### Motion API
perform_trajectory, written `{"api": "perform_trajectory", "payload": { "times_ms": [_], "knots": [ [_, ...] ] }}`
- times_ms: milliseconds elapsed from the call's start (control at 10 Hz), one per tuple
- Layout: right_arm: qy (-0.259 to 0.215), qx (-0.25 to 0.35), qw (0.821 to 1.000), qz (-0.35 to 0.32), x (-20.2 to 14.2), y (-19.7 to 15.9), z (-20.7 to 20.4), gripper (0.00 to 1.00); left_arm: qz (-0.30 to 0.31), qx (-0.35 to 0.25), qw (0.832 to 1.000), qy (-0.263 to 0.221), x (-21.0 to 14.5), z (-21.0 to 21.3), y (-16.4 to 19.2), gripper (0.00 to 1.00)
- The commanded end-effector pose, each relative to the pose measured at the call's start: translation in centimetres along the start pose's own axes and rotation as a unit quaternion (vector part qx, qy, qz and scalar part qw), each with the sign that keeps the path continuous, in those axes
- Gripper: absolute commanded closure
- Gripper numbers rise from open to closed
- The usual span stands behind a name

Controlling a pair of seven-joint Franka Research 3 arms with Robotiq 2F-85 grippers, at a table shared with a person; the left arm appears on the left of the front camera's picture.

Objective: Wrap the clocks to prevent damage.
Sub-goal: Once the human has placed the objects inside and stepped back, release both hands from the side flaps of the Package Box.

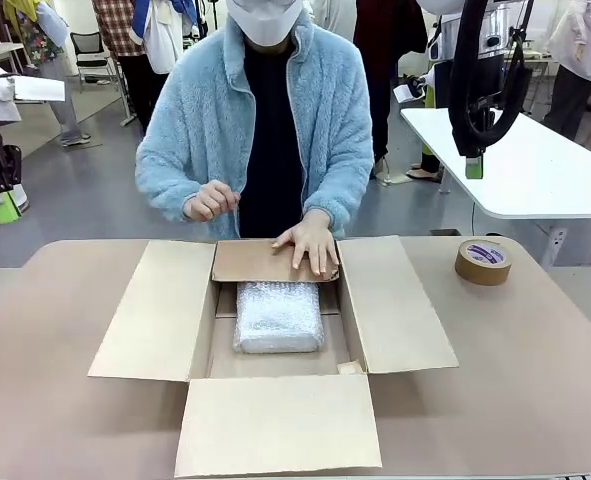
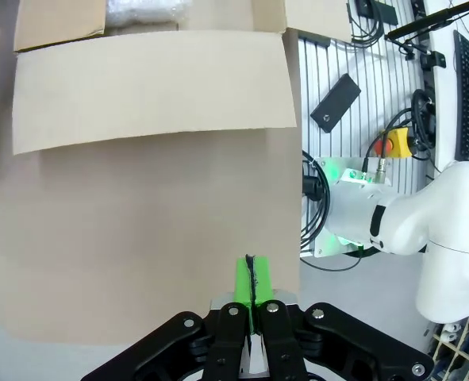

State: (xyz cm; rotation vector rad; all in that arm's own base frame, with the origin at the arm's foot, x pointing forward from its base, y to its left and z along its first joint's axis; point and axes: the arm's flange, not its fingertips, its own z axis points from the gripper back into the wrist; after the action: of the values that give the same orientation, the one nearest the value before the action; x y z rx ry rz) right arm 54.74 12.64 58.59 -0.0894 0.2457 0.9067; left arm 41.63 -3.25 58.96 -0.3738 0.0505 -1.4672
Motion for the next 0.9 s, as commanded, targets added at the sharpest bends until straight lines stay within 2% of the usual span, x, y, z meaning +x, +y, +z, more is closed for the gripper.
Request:
{"api": "perform_trajectory", "payload": {
  "times_ms": [0, 100, 200, 400, 600, 800],
  "knots": [
    [-0.005, -0.006, 1.000, -0.007, -0.2, 0.3, -0.9, 0.99, 0.009, 0.006, 1.000, -0.010, 0.0, 0.2, -0.1, 1.00],
    [0.000, 0.000, 1.000, 0.000, 0.0, 0.0, 0.0, 0.99, 0.000, 0.000, 1.000, 0.000, 0.0, 0.0, 0.0, 1.00],
    [-0.053, 0.001, 0.996, 0.067, -2.4, 0.9, -0.5, 0.99, -0.028, 0.005, 1.000, -0.011, -0.7, 0.1, -0.9, 1.00],
    [-0.138, 0.022, 0.981, 0.135, -6.9, 1.5, -3.0, 0.99, -0.060, 0.023, 0.997, -0.035, -1.9, 0.2, -2.3, 1.00],
    [-0.166, 0.043, 0.976, 0.136, -9.7, 1.6, -6.2, 0.99, -0.060, 0.010, 0.997, -0.049, -3.2, -0.6, -1.2, 1.00],
    [-0.193, 0.045, 0.966, 0.165, -10.2, -0.4, -9.0, 0.99, -0.143, -0.007, 0.984, -0.103, -4.9, -2.0, 0.5, 1.00]
  ]
}}
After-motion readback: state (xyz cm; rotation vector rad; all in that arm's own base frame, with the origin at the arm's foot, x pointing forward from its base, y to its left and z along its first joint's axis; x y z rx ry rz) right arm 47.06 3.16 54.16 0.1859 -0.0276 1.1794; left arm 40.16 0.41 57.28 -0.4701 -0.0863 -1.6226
